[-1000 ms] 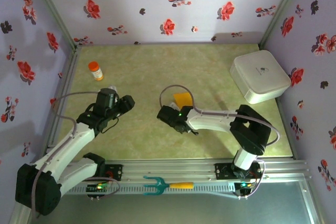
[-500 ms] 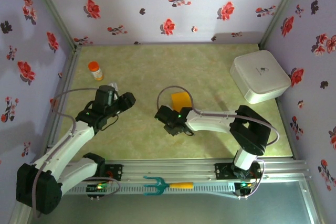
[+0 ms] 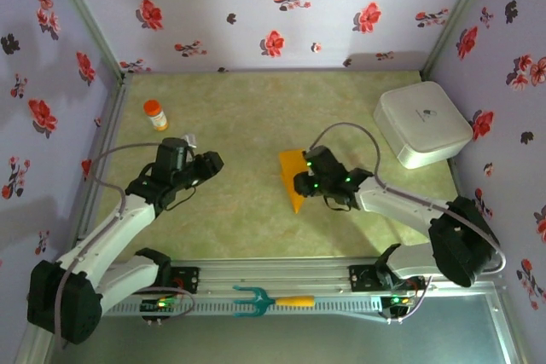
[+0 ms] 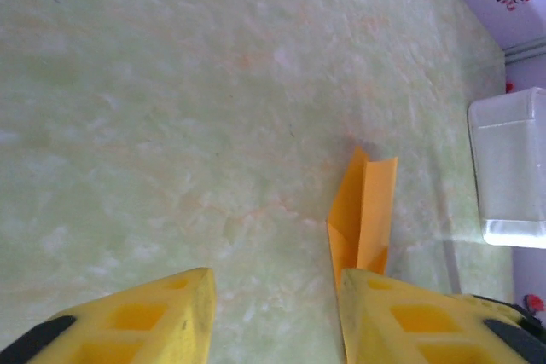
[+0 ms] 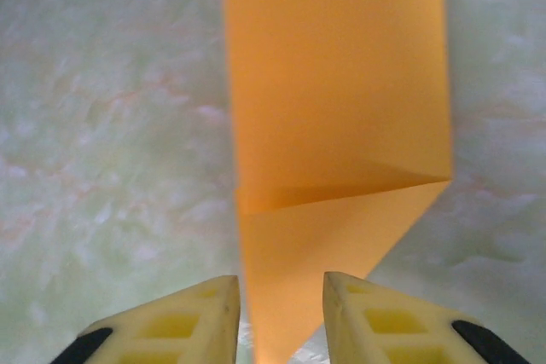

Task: Fold a paper plane with a square sheet of paper (pick it up from the middle)
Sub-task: Turn over the paper at the center of the table, then fold the wing for the fifth time at the center of the table.

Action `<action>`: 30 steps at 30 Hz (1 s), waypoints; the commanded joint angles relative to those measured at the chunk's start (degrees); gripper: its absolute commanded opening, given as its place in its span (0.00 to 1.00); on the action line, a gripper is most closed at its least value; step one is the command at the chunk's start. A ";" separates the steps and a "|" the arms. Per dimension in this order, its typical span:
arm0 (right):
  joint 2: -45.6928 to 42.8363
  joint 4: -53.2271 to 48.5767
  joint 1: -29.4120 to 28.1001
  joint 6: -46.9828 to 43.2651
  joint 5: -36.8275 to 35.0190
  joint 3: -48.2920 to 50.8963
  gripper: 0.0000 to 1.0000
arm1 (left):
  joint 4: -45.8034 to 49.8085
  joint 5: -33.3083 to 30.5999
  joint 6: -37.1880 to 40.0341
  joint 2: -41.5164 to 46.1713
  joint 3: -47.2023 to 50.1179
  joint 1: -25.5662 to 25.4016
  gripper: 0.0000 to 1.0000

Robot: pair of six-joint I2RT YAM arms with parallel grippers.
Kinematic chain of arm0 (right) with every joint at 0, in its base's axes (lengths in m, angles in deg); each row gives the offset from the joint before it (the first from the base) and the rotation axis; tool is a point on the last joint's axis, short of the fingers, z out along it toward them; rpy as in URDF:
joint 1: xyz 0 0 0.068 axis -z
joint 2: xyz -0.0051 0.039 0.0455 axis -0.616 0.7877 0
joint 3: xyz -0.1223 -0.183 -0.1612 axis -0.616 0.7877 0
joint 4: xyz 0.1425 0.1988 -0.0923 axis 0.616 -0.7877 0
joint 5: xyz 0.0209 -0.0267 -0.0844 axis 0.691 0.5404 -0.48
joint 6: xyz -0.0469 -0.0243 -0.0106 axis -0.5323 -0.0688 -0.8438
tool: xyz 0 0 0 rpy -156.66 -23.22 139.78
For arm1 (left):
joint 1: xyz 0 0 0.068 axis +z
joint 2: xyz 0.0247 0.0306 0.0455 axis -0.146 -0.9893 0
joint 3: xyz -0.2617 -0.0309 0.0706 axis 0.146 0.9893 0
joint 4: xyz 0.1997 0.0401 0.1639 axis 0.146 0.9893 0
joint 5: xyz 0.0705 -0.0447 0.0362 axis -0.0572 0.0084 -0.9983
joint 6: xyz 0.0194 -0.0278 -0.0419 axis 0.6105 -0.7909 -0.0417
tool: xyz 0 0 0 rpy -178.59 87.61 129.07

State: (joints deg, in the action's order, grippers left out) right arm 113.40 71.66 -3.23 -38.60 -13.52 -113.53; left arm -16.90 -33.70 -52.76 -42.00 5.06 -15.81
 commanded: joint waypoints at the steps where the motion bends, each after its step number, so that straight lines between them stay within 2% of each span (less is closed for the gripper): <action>1: 0.92 9.83 4.05 7.18 13.26 2.10 0.22 | -3.62 3.55 -1.76 -1.65 1.20 -0.50 0.39; 3: 3.15 11.01 6.05 8.42 16.23 1.50 0.13 | -4.58 4.08 -2.31 -2.79 1.16 -1.26 0.36; 5: 5.18 11.38 7.01 8.83 17.47 0.88 0.11 | -5.57 4.85 -2.56 -4.16 0.85 -1.93 0.35; 15: 14.58 14.43 7.24 11.88 19.23 0.58 0.09 | -10.67 7.13 -2.41 -10.52 -0.26 -5.62 0.30; 20: 16.81 12.55 7.16 18.80 15.96 2.04 0.09 | -12.19 6.90 -1.33 -13.88 -2.53 -8.34 0.31; 23: 16.86 16.13 6.25 23.17 16.65 4.36 0.07 | -14.27 6.68 -1.98 -17.53 -4.26 -10.66 0.31; 30: 14.55 13.25 3.23 29.96 13.05 4.89 0.07 | -16.87 7.06 -2.98 -29.71 -11.55 -16.32 0.26</action>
State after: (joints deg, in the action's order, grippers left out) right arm 128.90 87.62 1.21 -13.27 2.03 -109.69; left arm -31.04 -27.56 -54.88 -68.18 -3.42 -30.59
